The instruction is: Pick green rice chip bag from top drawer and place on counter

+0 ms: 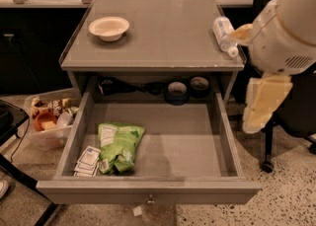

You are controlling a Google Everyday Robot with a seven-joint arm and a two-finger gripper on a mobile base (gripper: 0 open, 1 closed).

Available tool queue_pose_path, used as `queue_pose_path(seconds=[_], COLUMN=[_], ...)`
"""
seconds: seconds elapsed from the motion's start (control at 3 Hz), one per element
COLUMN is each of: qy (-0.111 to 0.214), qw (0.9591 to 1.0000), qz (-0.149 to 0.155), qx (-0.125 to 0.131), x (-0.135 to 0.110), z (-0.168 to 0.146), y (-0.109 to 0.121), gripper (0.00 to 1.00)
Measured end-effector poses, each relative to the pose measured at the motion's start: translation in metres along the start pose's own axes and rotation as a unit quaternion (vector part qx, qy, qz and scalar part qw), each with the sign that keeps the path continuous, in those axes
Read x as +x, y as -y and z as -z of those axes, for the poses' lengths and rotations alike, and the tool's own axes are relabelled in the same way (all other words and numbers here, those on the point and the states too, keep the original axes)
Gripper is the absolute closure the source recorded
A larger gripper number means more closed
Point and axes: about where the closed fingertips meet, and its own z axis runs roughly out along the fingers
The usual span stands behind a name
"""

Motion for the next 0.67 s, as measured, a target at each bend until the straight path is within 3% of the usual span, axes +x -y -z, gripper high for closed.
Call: queue_pose_path(seconds=[0.33, 0.67], qy=[0.032, 0.03], qw=[0.9915, 0.96], qz=[0.126, 0.277], qx=[-0.008, -0.032], x=[-0.056, -0.118], z=[-0.035, -0.081], y=[-0.032, -0.072], gripper=[0.0, 0.0])
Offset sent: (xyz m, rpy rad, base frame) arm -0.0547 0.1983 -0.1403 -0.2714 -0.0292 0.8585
